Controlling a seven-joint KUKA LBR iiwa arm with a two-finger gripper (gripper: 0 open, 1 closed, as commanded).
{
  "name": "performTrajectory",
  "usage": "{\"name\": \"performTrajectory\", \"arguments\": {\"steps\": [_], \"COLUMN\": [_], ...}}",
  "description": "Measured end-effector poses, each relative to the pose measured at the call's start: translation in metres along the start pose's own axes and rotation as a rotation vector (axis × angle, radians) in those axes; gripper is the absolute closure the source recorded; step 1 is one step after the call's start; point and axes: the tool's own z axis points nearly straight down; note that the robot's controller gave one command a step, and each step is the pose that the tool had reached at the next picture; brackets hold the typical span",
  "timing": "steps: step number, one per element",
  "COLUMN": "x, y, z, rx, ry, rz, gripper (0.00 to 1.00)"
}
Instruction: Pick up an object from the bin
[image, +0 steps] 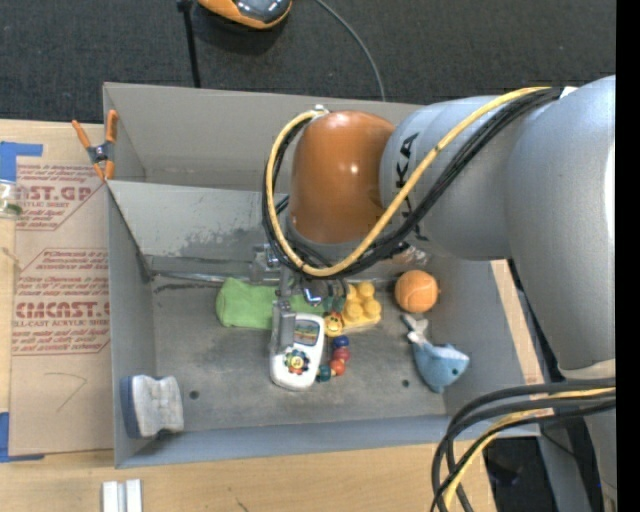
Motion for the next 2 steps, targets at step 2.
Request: {"name": "performTrajectory", "arguments": {"steps": [2], "x": [0.0252], "y": [-0.0485], "z": [0.0679], "rx": [-0.013], "ry": [-0.010], "rz": [0.384], "gripper": [1.00]}}
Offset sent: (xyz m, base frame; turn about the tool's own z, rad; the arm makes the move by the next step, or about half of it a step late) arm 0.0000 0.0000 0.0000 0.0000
